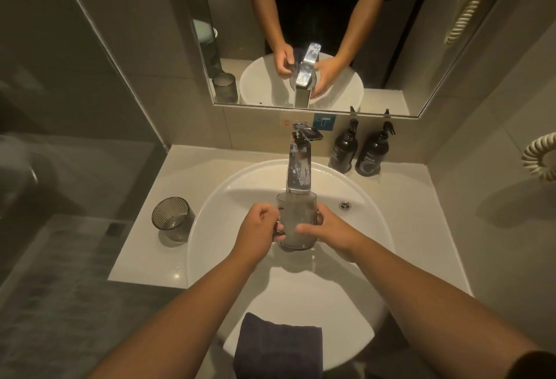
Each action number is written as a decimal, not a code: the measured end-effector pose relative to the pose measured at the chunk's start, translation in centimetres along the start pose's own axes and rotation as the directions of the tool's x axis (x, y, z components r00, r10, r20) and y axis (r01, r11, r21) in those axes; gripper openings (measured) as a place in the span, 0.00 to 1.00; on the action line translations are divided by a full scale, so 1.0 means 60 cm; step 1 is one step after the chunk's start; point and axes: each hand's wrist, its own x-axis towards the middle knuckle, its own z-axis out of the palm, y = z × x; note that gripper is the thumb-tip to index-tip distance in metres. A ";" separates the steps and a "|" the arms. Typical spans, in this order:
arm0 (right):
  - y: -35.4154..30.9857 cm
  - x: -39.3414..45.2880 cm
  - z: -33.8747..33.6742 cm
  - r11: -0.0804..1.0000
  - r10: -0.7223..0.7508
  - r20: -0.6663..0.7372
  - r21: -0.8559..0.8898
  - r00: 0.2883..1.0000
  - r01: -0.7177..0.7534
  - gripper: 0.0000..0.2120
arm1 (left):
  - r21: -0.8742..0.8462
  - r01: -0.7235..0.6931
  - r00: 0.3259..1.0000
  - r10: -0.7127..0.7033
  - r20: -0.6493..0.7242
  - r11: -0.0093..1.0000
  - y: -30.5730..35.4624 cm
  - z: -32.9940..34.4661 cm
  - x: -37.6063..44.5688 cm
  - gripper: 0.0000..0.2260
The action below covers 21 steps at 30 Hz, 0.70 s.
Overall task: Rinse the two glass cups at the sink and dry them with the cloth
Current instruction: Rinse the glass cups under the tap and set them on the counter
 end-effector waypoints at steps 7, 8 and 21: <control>0.011 0.003 0.006 0.984 0.090 0.050 0.153 0.995 -0.097 0.36 | 0.057 0.014 1.000 -0.014 0.001 0.998 0.009 -0.002 0.012 0.06; 0.011 0.003 0.006 0.980 0.093 0.053 0.174 0.994 -0.101 0.35 | 0.062 0.015 1.000 -0.015 0.004 0.998 0.009 -0.002 0.013 0.06; 0.004 0.008 0.018 0.973 0.091 -0.022 0.217 0.996 -0.084 0.18 | -0.062 0.096 0.987 -0.103 -0.120 0.993 0.016 -0.010 0.030 0.13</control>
